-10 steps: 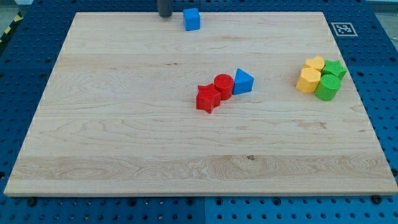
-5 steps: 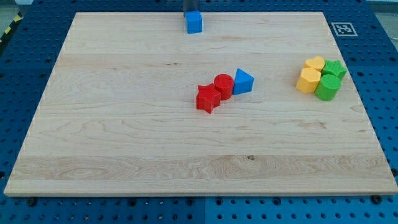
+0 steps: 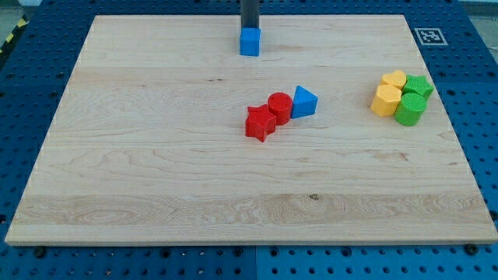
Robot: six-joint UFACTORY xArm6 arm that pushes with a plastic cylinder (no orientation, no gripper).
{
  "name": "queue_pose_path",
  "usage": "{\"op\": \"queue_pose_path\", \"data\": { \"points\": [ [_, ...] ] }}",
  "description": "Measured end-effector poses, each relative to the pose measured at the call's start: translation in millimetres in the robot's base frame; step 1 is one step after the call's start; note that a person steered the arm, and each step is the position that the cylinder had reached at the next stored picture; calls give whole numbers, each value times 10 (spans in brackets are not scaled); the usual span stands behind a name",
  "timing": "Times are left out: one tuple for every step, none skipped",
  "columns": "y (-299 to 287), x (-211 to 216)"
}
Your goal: Move the blue cube to the center of the board
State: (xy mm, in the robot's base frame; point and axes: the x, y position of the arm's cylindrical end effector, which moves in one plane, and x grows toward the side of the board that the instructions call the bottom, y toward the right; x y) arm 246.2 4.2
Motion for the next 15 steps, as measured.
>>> {"op": "queue_pose_path", "data": {
  "points": [
    [111,140],
    [116,247],
    [116,349],
    [95,447],
    [77,486],
    [43,486],
    [-138,486],
    [-145,486],
    [-299,496],
    [-465,534],
    [-438,594],
    [-244,613],
    [-162,682],
    [-229,838],
    [-319,998]
  ]
}}
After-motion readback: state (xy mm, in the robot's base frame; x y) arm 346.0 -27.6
